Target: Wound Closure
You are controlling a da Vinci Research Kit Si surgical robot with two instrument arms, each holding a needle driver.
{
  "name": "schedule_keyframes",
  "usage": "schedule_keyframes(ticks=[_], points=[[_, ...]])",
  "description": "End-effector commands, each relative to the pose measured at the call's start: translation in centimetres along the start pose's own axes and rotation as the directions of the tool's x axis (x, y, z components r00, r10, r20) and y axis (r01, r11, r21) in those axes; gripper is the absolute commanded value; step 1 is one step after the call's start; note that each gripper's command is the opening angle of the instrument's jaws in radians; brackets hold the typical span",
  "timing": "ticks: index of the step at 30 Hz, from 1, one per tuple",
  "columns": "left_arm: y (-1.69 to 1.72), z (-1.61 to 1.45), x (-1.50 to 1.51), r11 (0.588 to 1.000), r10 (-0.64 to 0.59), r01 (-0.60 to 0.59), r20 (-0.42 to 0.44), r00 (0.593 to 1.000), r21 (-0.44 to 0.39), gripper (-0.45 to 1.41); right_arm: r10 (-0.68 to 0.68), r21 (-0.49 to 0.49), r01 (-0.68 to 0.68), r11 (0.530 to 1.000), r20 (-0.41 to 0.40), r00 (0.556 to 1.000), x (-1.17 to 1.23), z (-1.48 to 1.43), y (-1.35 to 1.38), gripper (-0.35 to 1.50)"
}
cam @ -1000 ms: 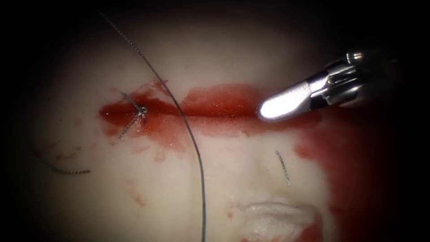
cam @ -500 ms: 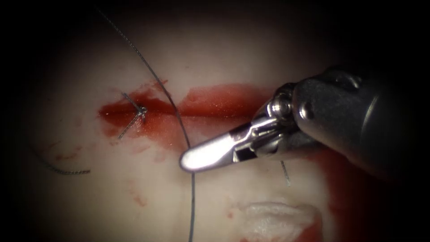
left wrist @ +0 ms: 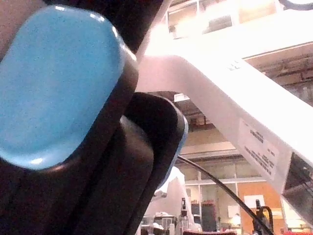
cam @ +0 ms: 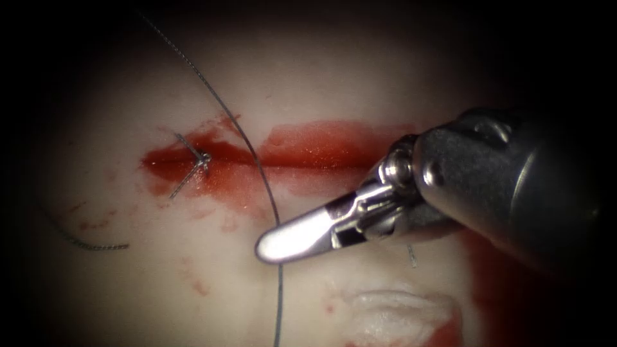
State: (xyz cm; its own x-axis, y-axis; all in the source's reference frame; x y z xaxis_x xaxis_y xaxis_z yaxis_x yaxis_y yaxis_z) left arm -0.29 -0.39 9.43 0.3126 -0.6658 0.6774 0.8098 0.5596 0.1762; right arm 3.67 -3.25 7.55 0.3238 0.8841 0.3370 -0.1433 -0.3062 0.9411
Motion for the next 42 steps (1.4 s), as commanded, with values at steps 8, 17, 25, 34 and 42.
schedule_keyframes(ticks=[8,17,25,34,42], points=[[0.02,0.05,-0.14,1.000,-0.004,0.004,0.007,1.000,-0.009,-0.42,-0.015,-0.005,0.016,1.000,0.123,0.992,-0.03,0.18,0.08,-0.35],[-0.23,0.12,-0.16,0.984,-0.152,0.151,-0.002,0.988,0.089,1.13,-0.125,-0.021,0.124,0.992,-0.139,0.982,0.51,0.01,0.22,-0.35],[-1.14,-0.25,0.13,0.860,-0.331,0.343,-0.098,0.938,0.377,1.28,-0.575,-0.256,0.533,0.807,-0.545,0.610,1.41,-0.47,0.34,-0.35],[-1.96,-0.49,0.39,0.638,-0.410,0.597,-0.442,0.798,0.486,1.20,-0.704,-0.445,0.588,0.676,-0.626,0.336,1.72,-0.99,0.26,-0.35],[-2.47,-0.31,0.58,0.357,-0.531,0.809,-0.611,0.587,0.467,1.15,-0.779,-0.569,0.588,0.575,-0.600,0.180,1.85,-1.11,0.07,-0.35]])
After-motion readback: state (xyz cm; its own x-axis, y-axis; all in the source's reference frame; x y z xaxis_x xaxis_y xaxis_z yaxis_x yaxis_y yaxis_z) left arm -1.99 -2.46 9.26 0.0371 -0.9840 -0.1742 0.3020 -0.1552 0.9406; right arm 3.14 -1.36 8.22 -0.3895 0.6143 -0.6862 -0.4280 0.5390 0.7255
